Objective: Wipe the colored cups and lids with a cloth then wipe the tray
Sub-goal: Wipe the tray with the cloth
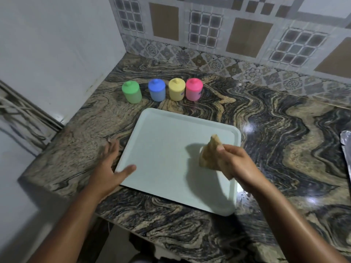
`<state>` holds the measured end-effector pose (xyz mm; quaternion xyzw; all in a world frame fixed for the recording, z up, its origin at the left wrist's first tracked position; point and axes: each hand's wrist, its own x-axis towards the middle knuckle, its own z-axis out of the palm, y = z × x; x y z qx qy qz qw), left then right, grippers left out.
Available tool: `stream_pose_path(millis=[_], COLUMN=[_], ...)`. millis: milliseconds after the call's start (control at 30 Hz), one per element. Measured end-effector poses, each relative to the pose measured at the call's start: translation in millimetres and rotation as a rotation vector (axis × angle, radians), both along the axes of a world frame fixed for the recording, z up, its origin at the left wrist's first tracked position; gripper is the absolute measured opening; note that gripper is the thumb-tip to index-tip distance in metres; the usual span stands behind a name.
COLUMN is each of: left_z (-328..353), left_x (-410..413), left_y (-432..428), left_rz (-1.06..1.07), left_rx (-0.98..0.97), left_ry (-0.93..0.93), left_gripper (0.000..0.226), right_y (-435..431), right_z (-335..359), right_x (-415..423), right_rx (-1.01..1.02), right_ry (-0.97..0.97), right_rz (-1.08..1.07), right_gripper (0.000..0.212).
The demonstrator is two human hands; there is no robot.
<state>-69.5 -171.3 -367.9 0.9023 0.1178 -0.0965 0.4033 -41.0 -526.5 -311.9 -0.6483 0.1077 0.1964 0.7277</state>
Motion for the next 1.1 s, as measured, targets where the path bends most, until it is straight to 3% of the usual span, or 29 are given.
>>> stream_pose_path(millis=[67,200,300,467,600,833,1000,1100], left_z=[-2.6,-19.8,-34.8,-42.1,-42.4,-47.8,-47.5,-40.5], left_x=[-7.0,-15.4,-21.8,-24.2,-22.1,-25.5,-24.5,-23.4], left_y=[9.8,26.4,33.7,35.7,37.5,41.2,41.3,39.8], left_rz=[-0.126,-0.267,-0.291,-0.284,-0.304,-0.343,-0.348,-0.417], left_rx=[0.091,0.124,0.179,0.154,0.178,0.252,0.292,0.289], left_ry=[0.075,0.063,0.025,-0.002,-0.022,-0.053,-0.011,-0.004], left_gripper=[0.116,0.134,0.134,0.123,0.118,0.114,0.124,0.112], right_y=[15.8,59.8,105.2,176.8,205.8,191.1,177.0,169.5], right_z=[-6.1,-24.6,-37.7,-63.8,-79.6,-85.1,-88.8,-87.5], right_x=[25.3,81.8,117.1,131.6,119.7,70.9,26.3,16.9], right_rx=[-0.199,-0.590,-0.783,-1.101,-1.261,-1.096,-0.860,-0.824], right_ry=[-0.158,-0.467,-0.639,-0.534,-0.565,-0.843,-0.935,-0.924], right_rz=[0.015,0.031,0.156,0.714,0.873,1.055,1.127,1.114], right_gripper=[0.059,0.026,0.034,0.062,0.067,0.060,0.053,0.049])
